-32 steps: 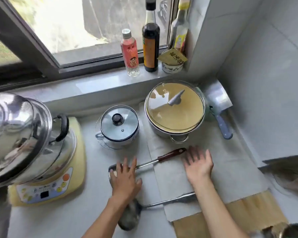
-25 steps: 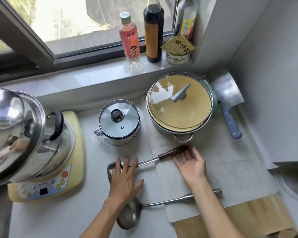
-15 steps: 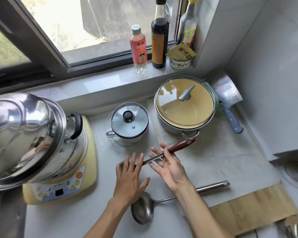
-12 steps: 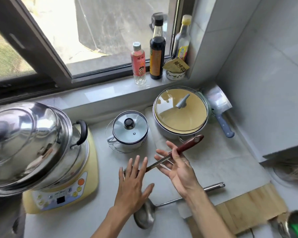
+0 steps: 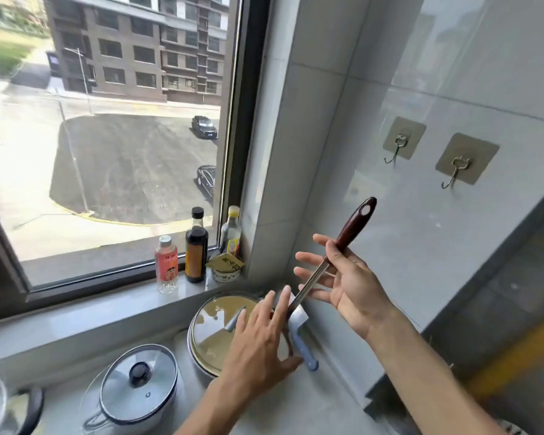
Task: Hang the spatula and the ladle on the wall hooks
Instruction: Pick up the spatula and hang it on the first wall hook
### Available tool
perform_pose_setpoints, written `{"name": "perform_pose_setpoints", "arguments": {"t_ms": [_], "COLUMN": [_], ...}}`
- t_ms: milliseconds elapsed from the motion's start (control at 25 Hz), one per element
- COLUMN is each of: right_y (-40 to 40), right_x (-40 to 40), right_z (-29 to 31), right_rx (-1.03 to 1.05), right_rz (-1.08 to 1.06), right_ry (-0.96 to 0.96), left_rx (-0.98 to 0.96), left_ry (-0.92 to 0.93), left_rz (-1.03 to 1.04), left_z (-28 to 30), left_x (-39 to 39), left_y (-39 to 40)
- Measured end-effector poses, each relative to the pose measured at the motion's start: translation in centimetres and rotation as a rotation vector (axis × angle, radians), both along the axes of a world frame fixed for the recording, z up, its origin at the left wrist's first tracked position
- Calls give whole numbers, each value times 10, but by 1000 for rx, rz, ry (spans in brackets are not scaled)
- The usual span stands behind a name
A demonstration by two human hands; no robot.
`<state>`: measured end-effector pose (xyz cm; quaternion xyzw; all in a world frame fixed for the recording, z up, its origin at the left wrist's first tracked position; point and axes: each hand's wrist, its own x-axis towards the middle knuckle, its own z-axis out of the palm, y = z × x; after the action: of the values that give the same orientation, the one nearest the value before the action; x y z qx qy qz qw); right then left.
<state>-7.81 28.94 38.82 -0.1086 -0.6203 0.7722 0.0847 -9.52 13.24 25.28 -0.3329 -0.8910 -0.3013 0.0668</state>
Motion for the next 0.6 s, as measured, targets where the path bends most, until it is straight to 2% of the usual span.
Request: {"name": "perform_pose_setpoints", "arguments": {"t_ms": [120,240,600], "right_y": [34,60,127], "right_x": [-26,-54,-118], "right_z": [43,61,50], "right_rx": [79,126,136], "right_rz": [-17,-9,-60], "right_ry": [-4,-6,-86], "left_rx": [48,76,55], "left_ry": [12,3,-92], "left_rz": [-35,-34,-49], "left_z": [38,56,46], "left_x": [-28,-53,-108], "left_y": [43,74,137]}}
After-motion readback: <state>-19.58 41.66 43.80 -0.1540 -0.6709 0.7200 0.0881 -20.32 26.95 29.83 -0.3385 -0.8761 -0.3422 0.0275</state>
